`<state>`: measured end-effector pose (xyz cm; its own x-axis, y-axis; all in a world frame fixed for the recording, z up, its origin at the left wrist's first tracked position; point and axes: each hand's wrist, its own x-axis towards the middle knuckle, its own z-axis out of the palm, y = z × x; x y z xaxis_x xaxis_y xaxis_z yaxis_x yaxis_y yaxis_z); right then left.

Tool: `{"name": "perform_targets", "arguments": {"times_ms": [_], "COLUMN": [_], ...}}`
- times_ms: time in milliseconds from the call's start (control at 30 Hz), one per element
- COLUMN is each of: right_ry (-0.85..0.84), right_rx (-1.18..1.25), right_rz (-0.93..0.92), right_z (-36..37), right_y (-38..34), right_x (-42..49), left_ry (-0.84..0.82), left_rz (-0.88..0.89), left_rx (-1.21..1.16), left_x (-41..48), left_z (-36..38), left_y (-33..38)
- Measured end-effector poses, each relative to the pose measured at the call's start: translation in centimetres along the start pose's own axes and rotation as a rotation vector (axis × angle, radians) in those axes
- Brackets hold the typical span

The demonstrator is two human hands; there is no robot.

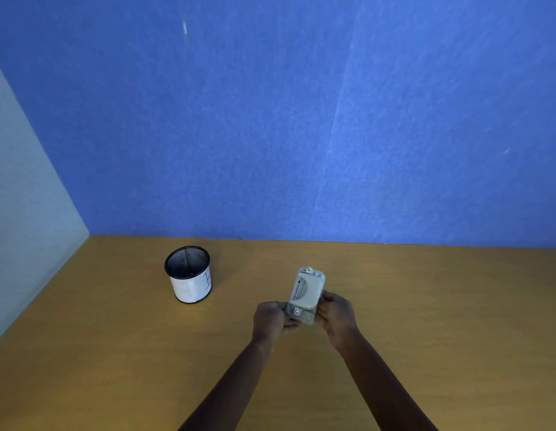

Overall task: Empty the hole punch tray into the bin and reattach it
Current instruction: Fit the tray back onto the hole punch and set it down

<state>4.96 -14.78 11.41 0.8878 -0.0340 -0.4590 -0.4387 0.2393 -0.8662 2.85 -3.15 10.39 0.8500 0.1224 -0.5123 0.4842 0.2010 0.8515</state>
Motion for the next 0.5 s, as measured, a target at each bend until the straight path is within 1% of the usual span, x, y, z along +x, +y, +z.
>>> {"name": "perform_targets", "arguments": {"times_ms": [67, 133, 233, 300, 400, 500], "right_ry": [-0.001, -0.008, -0.023, -0.032, -0.035, -0.052], "right_rx": [-0.025, -0.041, -0.046, -0.056, -0.132, -0.239], "right_rz": [-0.003, 0.004, -0.001, -0.013, -0.023, -0.040], "right_z": [0.0, -0.1, -0.4, -0.6, -0.7, -0.6], "right_y": [0.1, 0.1, -0.1, -0.1, 0.1, 0.4], "right_x": [0.0, -0.2, -0.2, 0.0, 0.2, 0.2], "left_ry": [0.012, -0.012, -0.110, -0.156, -0.104, -0.066], "left_rz": [0.004, 0.001, -0.005, -0.001, -0.012, 0.020], "left_rx": [-0.011, -0.021, -0.034, -0.100, -0.253, -0.268], "left_x": [-0.1, -0.2, -0.7, -0.8, -0.5, -0.3], "left_z": [0.0, -0.1, -0.5, -1.0, -1.5, -1.4], "left_y": [0.0, 0.0, -0.1, -0.4, -0.7, -0.4]}}
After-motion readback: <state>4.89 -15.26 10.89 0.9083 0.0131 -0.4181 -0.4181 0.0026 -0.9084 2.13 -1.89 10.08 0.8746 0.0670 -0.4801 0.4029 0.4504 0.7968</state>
